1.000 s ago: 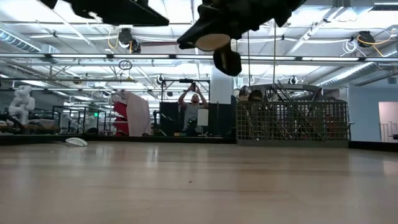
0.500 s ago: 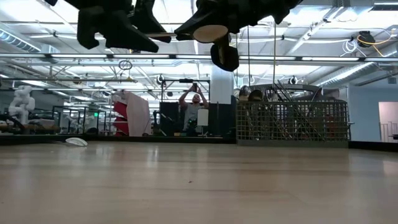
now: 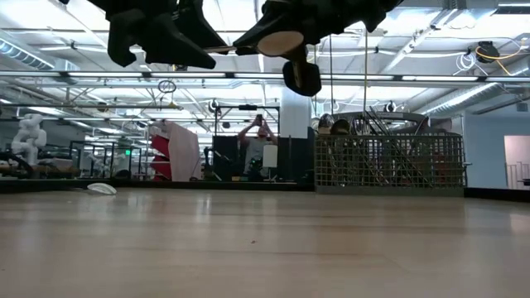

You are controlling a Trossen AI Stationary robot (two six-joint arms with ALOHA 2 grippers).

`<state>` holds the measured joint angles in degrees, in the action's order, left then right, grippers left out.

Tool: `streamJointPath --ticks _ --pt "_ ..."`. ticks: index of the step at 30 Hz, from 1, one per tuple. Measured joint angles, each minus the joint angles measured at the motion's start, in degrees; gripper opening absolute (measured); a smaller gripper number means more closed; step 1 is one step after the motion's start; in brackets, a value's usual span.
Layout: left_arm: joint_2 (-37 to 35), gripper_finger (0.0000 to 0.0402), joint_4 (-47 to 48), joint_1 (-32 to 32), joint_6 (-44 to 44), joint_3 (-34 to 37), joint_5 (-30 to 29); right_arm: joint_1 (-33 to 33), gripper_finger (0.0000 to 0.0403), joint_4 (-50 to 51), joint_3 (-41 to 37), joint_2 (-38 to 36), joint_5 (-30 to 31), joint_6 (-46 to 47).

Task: Sort silverware
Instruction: Put the silver spoon into the gray utensil holder

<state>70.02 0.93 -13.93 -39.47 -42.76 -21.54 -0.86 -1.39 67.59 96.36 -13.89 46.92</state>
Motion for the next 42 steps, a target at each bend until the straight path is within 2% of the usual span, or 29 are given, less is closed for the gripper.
streamJointPath --ticks 10,24,37,42 --pt "0.24 0.0162 -0.02 -0.09 0.1 0.0 0.0 0.0 0.0 0.33 0.02 -0.02 0.02 2.72" --pt "3.63 0.0111 -0.22 -0.52 0.18 0.0 -0.58 0.0 0.0 2.12 0.02 -0.02 -0.08 6.99" --pt "3.63 0.0027 -2.04 -0.79 1.63 0.01 -1.01 0.0 0.0001 3.56 0.04 -0.04 -0.07 10.0" --pt "3.63 0.0014 -1.72 -1.11 3.12 0.02 -1.07 0.02 0.0001 3.38 0.04 -0.04 -0.06 10.1"
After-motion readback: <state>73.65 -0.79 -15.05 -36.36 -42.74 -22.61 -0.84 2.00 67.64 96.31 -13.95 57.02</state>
